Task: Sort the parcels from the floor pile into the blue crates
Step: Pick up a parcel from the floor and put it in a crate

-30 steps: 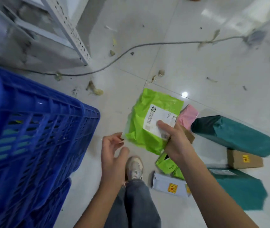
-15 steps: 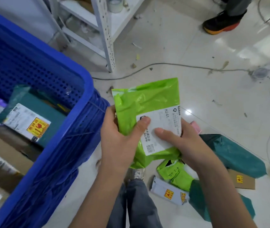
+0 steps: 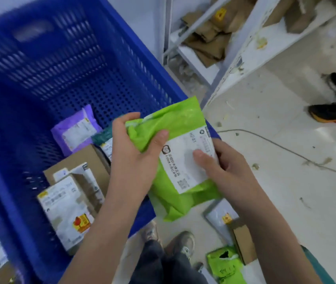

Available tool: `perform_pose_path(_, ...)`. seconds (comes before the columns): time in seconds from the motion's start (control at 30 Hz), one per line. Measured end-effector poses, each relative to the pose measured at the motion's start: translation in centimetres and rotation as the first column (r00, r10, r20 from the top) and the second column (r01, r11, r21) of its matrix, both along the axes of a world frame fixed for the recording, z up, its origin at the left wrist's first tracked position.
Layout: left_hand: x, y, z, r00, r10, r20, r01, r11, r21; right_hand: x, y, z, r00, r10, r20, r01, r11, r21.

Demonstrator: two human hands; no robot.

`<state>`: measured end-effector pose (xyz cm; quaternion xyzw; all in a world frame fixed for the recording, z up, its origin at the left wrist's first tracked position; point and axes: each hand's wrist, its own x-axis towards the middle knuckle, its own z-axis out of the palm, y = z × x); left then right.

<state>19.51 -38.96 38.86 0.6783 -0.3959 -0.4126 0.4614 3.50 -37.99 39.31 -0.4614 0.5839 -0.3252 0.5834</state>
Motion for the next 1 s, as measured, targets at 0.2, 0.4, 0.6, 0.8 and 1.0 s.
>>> perform_pose_path(0.2, 6.9, -4.6, -4.0, 0.970, -0.087, 0.227, 0.041, 0.979, 0.200, 6.6, -6.8, -3.8, 0.926, 0.291, -0.241, -0.280, 0.957, 0.079)
perform_pose_path(0.4, 9.2, -7.1, -10.2, 0.694, -0.549, 0.466, 0.194, 0.766, 0.613, 10.1, -10.6, -10.2, 0.727, 0.607, -0.321, -0.445, 0.772, 0.453)
perform_pose_path(0.6, 8.3, -7.6, -12.6, 0.374, -0.835, 0.405, 0.158, 0.487, 0.859, 11.4, -10.4, -14.5, 0.577, 0.782, -0.234, -0.465, 0.550, 0.694)
perform_pose_path(0.8, 7.4, -6.5, -14.4, 0.222, -0.924, 0.310, 0.069, 0.332, 0.941, 11.0, -8.9, -17.0, 0.462, 0.848, -0.259, -0.493, 0.488, 0.720)
perform_pose_path(1.0, 6.8, -6.7, -15.7, 0.135, -0.941, 0.310, -0.057, 0.305, 0.951, 10.5, -8.7, -17.6, 0.119, 0.878, -0.463, -0.559, 0.445, 0.699)
